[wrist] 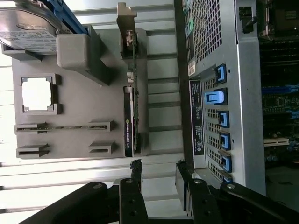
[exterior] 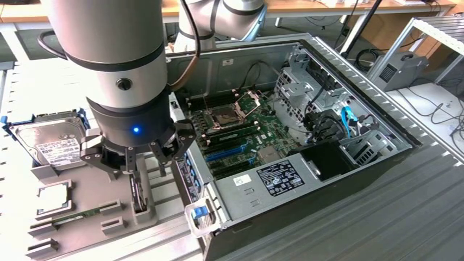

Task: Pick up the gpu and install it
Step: 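Pick up the gpu and move the gpu toward the slot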

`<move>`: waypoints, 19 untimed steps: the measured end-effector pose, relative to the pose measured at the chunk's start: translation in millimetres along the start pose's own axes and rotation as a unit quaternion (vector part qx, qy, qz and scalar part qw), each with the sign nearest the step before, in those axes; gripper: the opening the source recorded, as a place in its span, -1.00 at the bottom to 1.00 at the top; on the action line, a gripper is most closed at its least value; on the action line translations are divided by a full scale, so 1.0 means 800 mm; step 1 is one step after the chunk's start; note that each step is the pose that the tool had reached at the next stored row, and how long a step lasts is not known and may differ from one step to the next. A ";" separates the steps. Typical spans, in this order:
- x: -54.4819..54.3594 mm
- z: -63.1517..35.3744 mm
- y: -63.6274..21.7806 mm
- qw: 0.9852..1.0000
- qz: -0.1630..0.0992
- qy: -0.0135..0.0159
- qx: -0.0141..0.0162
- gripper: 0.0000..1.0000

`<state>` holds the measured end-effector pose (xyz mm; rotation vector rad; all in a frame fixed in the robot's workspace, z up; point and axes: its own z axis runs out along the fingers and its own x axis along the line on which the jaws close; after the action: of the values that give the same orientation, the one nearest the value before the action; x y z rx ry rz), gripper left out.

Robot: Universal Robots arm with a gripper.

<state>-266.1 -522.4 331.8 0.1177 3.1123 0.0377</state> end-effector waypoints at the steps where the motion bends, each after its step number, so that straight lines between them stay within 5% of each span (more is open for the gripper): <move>1: 0.000 0.001 0.000 1.000 0.000 0.000 0.000 -0.16; 19: 0.003 0.010 0.000 1.000 0.000 0.000 0.000 -0.16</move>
<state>-268.6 -522.3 323.5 0.1177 3.1123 0.0371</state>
